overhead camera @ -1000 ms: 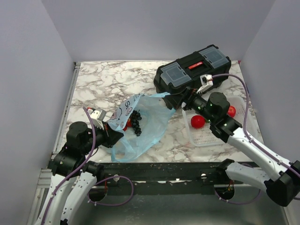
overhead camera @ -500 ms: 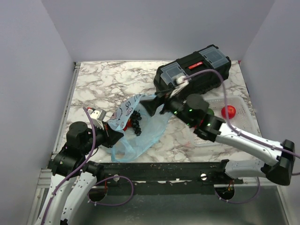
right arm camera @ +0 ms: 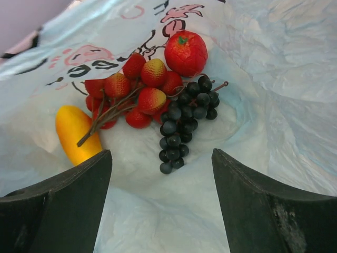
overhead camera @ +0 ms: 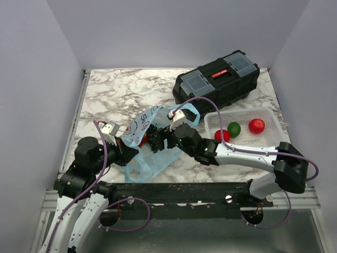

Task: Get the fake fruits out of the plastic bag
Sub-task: Take out the fake fruit from the plastic bag.

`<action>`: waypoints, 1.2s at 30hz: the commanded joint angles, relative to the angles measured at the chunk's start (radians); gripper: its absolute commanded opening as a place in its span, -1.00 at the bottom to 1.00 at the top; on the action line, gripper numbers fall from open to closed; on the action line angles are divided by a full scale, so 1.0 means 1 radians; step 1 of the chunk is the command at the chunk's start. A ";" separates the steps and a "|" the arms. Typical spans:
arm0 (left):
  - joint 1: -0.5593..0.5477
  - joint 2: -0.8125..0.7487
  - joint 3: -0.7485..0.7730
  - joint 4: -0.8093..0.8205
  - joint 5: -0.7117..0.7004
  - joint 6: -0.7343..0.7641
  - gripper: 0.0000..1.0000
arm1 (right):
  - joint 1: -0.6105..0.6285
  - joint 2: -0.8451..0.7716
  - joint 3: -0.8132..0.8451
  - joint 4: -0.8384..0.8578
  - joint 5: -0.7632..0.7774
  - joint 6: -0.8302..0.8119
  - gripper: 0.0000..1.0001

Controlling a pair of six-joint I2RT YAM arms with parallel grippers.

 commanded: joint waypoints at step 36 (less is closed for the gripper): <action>-0.005 -0.006 -0.005 0.001 -0.010 0.003 -1.00 | -0.001 0.681 0.142 0.603 0.158 -0.070 0.92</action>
